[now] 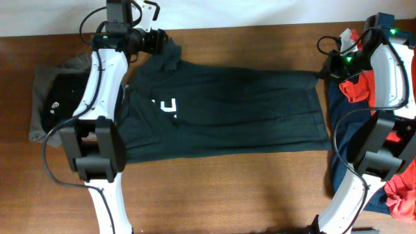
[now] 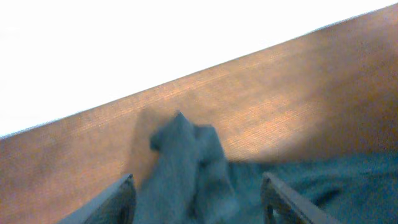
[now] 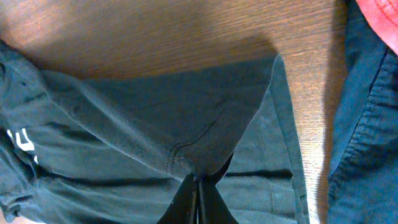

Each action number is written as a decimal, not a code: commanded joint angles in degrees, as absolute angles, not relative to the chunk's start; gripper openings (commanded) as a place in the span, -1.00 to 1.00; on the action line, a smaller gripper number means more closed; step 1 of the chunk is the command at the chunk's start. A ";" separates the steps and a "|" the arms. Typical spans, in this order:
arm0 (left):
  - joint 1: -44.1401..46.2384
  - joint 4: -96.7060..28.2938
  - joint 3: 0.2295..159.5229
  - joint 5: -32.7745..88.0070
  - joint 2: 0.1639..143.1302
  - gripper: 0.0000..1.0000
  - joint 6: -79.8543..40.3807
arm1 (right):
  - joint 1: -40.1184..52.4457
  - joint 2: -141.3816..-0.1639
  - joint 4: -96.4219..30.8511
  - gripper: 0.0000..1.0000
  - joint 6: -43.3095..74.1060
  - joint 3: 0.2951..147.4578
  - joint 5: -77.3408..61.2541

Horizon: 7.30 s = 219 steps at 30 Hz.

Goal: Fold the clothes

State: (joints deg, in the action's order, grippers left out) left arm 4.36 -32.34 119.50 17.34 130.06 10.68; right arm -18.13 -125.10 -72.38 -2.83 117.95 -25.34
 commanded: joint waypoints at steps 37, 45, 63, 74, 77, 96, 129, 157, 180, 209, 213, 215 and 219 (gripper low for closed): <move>3.33 -54.37 122.80 7.22 119.28 -1.00 12.56 | -18.06 -123.90 -71.81 -0.92 4.51 118.85 -17.87; 3.31 -65.98 122.80 7.20 119.26 -0.99 12.56 | -18.06 -123.90 -73.76 -0.92 3.22 118.85 -17.28; 3.31 -87.29 121.89 6.13 119.28 -0.92 12.56 | -18.02 -123.90 -82.48 -0.92 3.27 118.85 -15.75; 3.31 -91.20 118.39 6.11 119.28 -0.67 12.56 | -18.06 -123.90 -83.74 -0.65 3.27 118.85 -15.73; 3.20 -90.87 118.32 5.82 119.28 -0.58 12.53 | -18.06 -123.90 -83.81 -0.29 3.27 118.85 -15.55; 3.62 -75.42 103.59 6.76 119.28 -0.15 -3.11 | -14.44 -124.07 -81.67 -0.06 1.69 118.83 -17.30; 7.31 -57.41 95.66 -2.39 121.84 -0.53 -6.85 | -14.26 -124.07 -80.14 -0.06 1.72 118.83 -17.32; 3.49 -57.04 96.57 0.25 118.32 0.22 -10.68 | -14.26 -124.07 -80.14 -0.06 1.72 118.83 -17.30; 3.20 -76.20 96.75 -21.69 113.69 -0.95 -10.63 | -14.26 -124.11 -79.99 -0.06 1.74 118.83 -15.79; 14.63 -56.69 77.45 -2.39 113.71 -0.67 -2.09 | -14.26 -124.11 -79.72 -0.05 1.74 118.78 -15.81; 14.92 -59.00 75.16 -2.26 113.71 -0.99 -2.37 | -14.26 -124.11 -80.18 -0.05 1.74 118.78 -15.79; 14.98 -63.75 75.16 -2.11 113.65 -0.99 -3.53 | -14.26 -124.11 -80.12 -0.05 1.74 118.78 -15.79; 14.98 -69.32 75.18 1.30 113.32 -0.99 -3.81 | -14.26 -124.11 -79.94 -0.05 1.74 118.78 -15.79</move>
State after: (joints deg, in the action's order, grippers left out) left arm 14.90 -66.76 75.77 -1.67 114.43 -2.85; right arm -14.31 -125.10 -79.94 2.33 117.95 -16.32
